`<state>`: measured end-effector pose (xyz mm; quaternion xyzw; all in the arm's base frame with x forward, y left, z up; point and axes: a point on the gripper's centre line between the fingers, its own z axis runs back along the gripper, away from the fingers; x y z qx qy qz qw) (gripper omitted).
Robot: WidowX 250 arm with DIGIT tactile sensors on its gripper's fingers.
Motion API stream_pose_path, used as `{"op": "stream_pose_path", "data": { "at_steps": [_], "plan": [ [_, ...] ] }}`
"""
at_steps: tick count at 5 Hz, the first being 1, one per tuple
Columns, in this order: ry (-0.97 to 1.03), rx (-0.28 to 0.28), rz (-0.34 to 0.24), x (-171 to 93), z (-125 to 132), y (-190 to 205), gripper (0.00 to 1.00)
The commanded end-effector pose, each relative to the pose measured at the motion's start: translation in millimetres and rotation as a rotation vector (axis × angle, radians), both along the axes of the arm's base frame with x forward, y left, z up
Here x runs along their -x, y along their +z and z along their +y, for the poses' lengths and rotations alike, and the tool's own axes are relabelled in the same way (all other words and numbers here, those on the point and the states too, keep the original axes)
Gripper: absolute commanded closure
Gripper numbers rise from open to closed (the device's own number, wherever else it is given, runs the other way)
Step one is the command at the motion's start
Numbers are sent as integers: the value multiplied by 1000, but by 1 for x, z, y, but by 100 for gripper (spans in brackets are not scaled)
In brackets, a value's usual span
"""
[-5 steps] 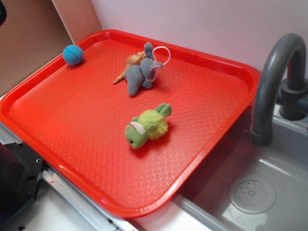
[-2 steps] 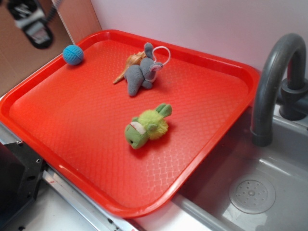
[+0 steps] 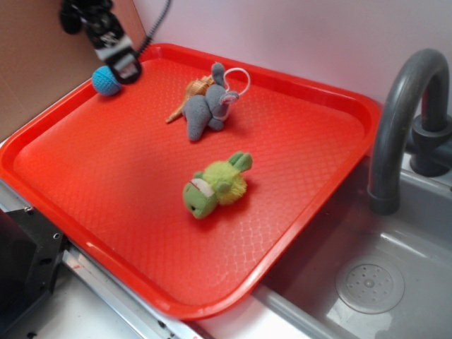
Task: Grab the gray animal.
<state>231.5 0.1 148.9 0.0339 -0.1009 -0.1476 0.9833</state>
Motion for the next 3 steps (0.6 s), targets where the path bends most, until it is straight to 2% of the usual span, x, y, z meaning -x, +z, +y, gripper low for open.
{"op": "stream_pose_path", "data": {
  "at_steps": [1, 2, 3],
  "plan": [
    [-1, -71, -83, -57, -15, -31, 0],
    [-63, -68, -70, -77, -18, -52, 0],
    [-64, -93, -49, -85, -16, -68, 0]
  ]
}}
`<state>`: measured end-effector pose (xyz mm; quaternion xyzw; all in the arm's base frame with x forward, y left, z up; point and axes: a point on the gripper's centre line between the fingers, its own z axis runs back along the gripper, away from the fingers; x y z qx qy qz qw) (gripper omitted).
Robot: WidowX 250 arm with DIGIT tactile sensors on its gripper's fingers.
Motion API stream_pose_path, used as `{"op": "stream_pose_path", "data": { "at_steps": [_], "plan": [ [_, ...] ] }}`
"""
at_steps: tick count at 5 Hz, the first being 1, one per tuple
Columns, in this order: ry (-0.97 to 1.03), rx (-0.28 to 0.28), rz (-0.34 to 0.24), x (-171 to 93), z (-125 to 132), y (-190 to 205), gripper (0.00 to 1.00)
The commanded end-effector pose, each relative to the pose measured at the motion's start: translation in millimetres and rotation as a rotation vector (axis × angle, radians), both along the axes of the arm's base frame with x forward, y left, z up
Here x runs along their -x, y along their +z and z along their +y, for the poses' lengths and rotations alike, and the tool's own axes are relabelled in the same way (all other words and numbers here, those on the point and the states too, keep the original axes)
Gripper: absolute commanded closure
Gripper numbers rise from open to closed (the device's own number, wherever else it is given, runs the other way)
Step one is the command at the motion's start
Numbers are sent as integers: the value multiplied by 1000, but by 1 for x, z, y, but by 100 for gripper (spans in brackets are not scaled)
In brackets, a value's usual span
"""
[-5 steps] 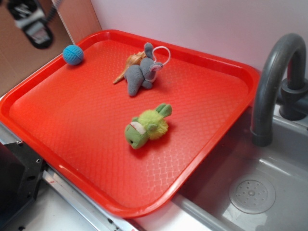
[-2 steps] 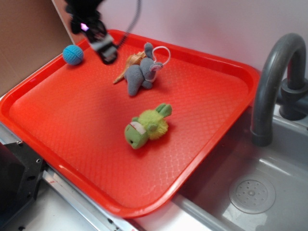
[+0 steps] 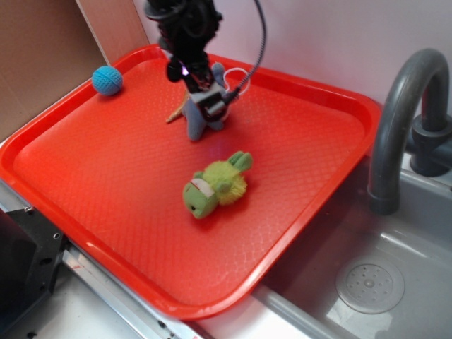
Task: Grab the gray animal.
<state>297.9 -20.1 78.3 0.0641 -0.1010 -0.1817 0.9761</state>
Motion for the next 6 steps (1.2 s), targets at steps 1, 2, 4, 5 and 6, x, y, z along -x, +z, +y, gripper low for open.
{"op": "stream_pose_path", "data": {
  "at_steps": [1, 2, 4, 5, 6],
  "plan": [
    [-10, -11, -7, -25, 9, -14, 0],
    [-35, 13, 13, -26, 8, -24, 100],
    [-22, 11, 8, -23, 8, -16, 100],
    [194, -51, 62, -21, 18, 19, 100],
    [406, 2, 39, -7, 21, 69, 100]
  ]
}}
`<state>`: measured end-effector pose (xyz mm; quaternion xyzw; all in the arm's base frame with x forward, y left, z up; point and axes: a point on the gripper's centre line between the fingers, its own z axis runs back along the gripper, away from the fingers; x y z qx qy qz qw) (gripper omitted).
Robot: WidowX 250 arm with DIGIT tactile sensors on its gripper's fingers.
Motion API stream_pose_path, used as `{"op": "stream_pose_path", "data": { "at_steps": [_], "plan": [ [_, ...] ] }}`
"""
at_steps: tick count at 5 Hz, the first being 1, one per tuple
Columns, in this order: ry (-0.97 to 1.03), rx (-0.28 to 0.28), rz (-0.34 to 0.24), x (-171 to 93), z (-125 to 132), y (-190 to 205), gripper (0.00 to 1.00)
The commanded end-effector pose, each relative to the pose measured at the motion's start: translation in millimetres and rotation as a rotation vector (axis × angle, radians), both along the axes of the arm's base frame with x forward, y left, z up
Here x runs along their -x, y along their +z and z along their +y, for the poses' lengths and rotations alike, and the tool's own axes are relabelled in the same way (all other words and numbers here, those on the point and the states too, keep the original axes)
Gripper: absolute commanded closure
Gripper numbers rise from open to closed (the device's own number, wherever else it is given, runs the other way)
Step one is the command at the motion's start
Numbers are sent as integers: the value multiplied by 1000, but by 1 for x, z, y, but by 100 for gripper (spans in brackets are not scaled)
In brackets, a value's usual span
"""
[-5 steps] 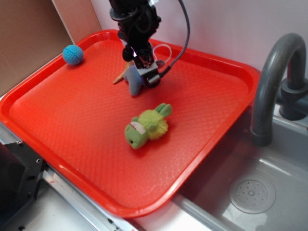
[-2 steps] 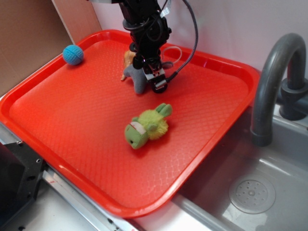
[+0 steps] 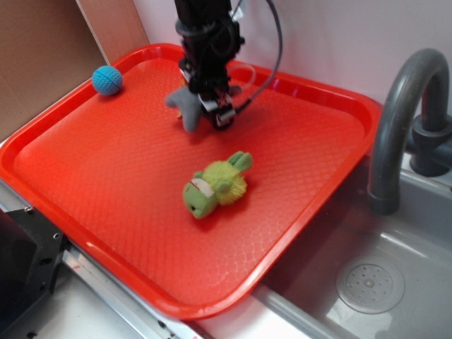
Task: Grab the gray animal.
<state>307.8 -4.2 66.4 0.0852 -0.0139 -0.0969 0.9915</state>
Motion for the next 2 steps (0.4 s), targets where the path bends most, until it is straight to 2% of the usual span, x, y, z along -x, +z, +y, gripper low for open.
{"op": "stream_pose_path", "data": {
  "at_steps": [1, 2],
  "plan": [
    [263, 82, -125, 16, 1, 107, 100],
    [262, 197, -138, 47, -8, 138, 100]
  ]
}}
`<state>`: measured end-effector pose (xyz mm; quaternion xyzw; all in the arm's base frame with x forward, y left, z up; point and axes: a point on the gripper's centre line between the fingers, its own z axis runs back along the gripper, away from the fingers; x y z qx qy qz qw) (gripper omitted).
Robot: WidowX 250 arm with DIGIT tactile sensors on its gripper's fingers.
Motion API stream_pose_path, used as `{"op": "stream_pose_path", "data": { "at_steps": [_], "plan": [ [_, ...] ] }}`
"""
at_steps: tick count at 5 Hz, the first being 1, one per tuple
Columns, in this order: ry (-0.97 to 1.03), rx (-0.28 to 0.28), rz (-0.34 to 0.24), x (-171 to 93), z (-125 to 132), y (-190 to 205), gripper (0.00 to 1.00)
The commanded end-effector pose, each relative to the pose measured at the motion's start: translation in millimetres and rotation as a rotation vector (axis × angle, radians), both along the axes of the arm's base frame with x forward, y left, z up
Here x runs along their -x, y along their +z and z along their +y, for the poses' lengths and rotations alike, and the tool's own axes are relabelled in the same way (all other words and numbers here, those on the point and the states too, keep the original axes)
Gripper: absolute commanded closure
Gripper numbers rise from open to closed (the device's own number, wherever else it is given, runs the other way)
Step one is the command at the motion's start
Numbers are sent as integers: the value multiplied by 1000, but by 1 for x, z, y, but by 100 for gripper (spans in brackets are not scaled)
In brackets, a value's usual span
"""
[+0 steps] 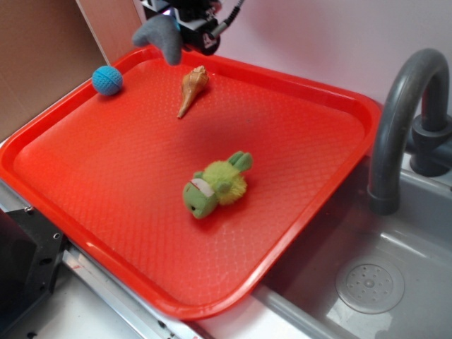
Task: Grab the gray animal.
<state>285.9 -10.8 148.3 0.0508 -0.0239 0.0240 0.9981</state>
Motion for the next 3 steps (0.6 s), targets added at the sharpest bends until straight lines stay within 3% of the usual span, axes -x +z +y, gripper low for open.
{"op": "stream_pose_path", "data": {
  "at_steps": [1, 2, 3],
  "plan": [
    [6, 256, -139, 53, -1, 75, 100],
    [-66, 278, -147, 50, -3, 62, 100],
    [-139, 198, -88, 41, -1, 53, 81]
  ]
}}
